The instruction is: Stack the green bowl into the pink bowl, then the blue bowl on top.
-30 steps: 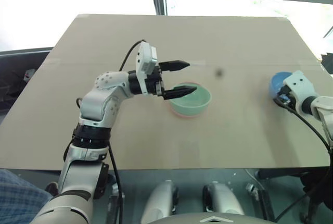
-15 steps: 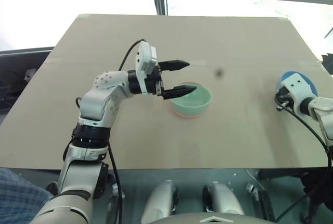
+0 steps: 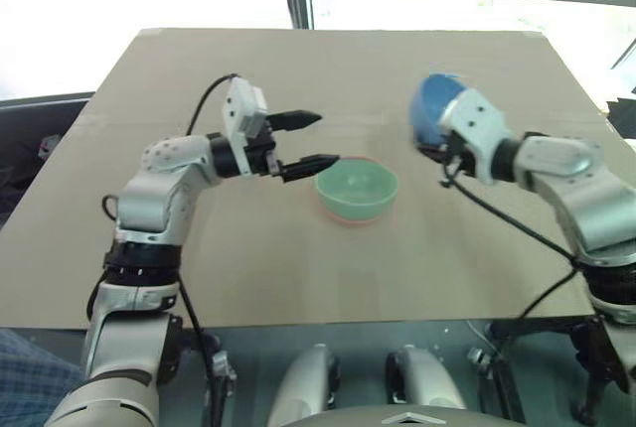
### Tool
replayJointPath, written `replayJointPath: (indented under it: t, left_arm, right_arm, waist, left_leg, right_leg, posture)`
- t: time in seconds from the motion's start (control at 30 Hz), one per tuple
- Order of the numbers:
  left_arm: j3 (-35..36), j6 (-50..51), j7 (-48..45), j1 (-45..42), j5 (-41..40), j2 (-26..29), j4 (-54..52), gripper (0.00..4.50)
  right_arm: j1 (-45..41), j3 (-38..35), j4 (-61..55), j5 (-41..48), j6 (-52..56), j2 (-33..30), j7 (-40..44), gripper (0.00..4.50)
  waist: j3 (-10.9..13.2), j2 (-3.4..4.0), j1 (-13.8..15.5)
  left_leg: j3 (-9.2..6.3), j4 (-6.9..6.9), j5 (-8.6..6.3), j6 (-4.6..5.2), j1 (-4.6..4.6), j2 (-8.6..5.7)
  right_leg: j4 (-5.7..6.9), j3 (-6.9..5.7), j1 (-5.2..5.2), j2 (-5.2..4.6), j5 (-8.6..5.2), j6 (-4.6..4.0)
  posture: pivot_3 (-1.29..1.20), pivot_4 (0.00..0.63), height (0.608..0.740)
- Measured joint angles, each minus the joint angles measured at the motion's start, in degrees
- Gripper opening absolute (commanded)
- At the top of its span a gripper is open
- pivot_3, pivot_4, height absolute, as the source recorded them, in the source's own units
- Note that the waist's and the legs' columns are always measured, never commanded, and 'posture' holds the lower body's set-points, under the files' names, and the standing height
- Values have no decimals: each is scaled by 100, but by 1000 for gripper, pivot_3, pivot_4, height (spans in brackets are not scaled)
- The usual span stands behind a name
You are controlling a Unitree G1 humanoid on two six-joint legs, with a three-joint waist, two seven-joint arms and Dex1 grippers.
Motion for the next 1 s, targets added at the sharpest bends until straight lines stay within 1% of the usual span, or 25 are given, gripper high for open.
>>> replayJointPath:
  t: [0.03, 0.07, 0.1, 0.27, 0.33, 0.37, 0.4, 0.43, 0.47, 0.5, 0.53, 0.63, 0.67, 0.77, 0.83, 0.9, 1.0]
  left_arm:
    - [10, -3, 3, 3, 29, 30, 59, 4500]
    - [63, -21, 9, 39, 67, 99, 113, 4500]
    - [97, -33, 9, 52, 84, 144, 132, 4500]
    - [282, -43, 5, 127, 85, 342, 128, 4500]
    - [321, -42, 13, 166, 83, 357, 116, 4500]
    - [351, -38, 22, 191, 83, 369, 114, 4500]
    - [364, -34, 29, 194, 82, 376, 113, 4500]
    - [383, -30, 35, 194, 80, 379, 109, 4500]
    - [407, -22, 41, 194, 76, 386, 105, 4500]
    - [409, -11, 44, 196, 74, 396, 97, 4500]
    - [409, 0, 46, 211, 72, 405, 70, 4500]
    - [410, 0, 59, 234, 71, 404, 57, 4500]
    - [410, 0, 62, 234, 71, 404, 57, 4500]
    - [409, 0, 70, 231, 71, 383, 58, 4500]
    - [409, 1, 80, 232, 68, 365, 55, 4500]
    - [411, 1, 153, 233, 48, 323, 39, 4500]
    - [440, 17, 255, 308, -7, 283, -85, 4500]
  right_arm:
    - [-41, 106, -35, 25, 62, 142, -37, 83]
    - [-127, 386, -88, 76, 195, 449, -111, 83]
    - [-175, 545, -101, 82, 253, 615, -163, 83]
    - [-448, 819, -65, 68, 363, 985, -391, 83]
    - [-505, 969, -65, 84, 379, 1034, -385, 801]
    - [-506, 1030, -65, 101, 443, 1032, -364, 900]
    - [-506, 1040, -65, 111, 477, 1030, -359, 1421]
    - [-506, 1044, -66, 124, 493, 1024, -353, 1798]
    - [-506, 1048, -69, 139, 515, 1019, -350, 2018]
    - [-506, 1048, -78, 153, 539, 1000, -344, 2366]
    - [-506, 1048, -113, 176, 580, 954, -336, 2896]
    - [-501, 1022, -191, 223, 635, 851, -345, 4144]
    - [-495, 1014, -198, 236, 645, 839, -348, 4411]
    - [-351, 769, -294, 378, 803, 839, -393, 4411]
    - [-191, 327, -435, 635, 1086, 930, -443, 4411]
    - [-65, -336, -574, 947, 1440, 1203, -534, 4411]
    - [183, -1017, -839, 1241, 1599, 1294, -644, 4411]
  waist:
    - [0, 0, -2]
    - [1, -1, 8]
    - [2, -3, 30]
    - [1, -5, 73]
    - [1, -5, 76]
    - [2, -4, 74]
    - [2, -4, 72]
    - [2, -4, 69]
    - [2, -4, 64]
    - [1, -4, 61]
    - [2, -4, 57]
    - [2, -5, 34]
    - [2, -5, 29]
    - [1, -5, 11]
    - [2, -5, 6]
    - [2, -5, 2]
    - [1, -6, 3]
  left_leg:
    - [0, 0, 0, 0, -1, 0]
    - [-4, 1, 0, -1, -3, -2]
    - [-6, 2, 0, 0, -5, -6]
    - [-7, 4, -1, 1, -3, -16]
    - [-10, 4, 0, 0, -2, -15]
    - [-10, 4, 0, 0, -2, -15]
    - [-10, 4, 0, 0, -2, -15]
    - [-10, 4, 0, 0, -2, -15]
    - [-10, 4, 0, 0, -2, -14]
    - [-10, 3, 0, 0, -1, -14]
    - [-10, 4, 0, 0, -1, -14]
    - [-10, 4, 0, 0, -1, -14]
    - [-10, 3, 0, 0, -1, -14]
    - [-10, 3, 0, 0, -2, -14]
    - [-9, 3, 0, 0, -3, -13]
    - [-9, 2, 0, 0, -3, -12]
    - [-10, 0, -1, 0, -2, -12]
  right_leg:
    - [0, 0, -1, 0, 0, 0]
    - [2, -2, -2, -2, 0, 0]
    - [2, -5, -2, -5, 0, 0]
    - [2, -6, -4, -15, 0, 0]
    - [3, -10, -5, -12, 0, 0]
    - [4, -10, -5, -11, 0, 0]
    - [5, -10, -5, -11, 0, 0]
    - [5, -10, -5, -11, 0, 0]
    - [5, -10, -5, -10, 0, 0]
    - [6, -10, -5, -10, 0, 0]
    - [6, -10, -5, -10, 0, 0]
    - [6, -10, -4, -10, 0, 0]
    - [6, -10, -4, -10, 0, 0]
    - [6, -10, -3, -10, 0, 0]
    - [7, -9, -2, -11, 0, 0]
    - [8, -7, -2, -11, 0, 0]
    - [7, -7, -1, -13, 0, 0]
  posture:
    - [0, 150, 740]
    - [0, 150, 740]
    - [0, 150, 740]
    - [0, 150, 740]
    - [0, 150, 740]
    - [0, 150, 740]
    - [0, 150, 740]
    - [0, 150, 740]
    - [0, 150, 740]
    - [0, 150, 740]
    - [0, 150, 740]
    - [0, 150, 740]
    - [0, 150, 740]
    - [0, 150, 740]
    - [0, 150, 740]
    - [0, 150, 740]
    - [0, 150, 740]
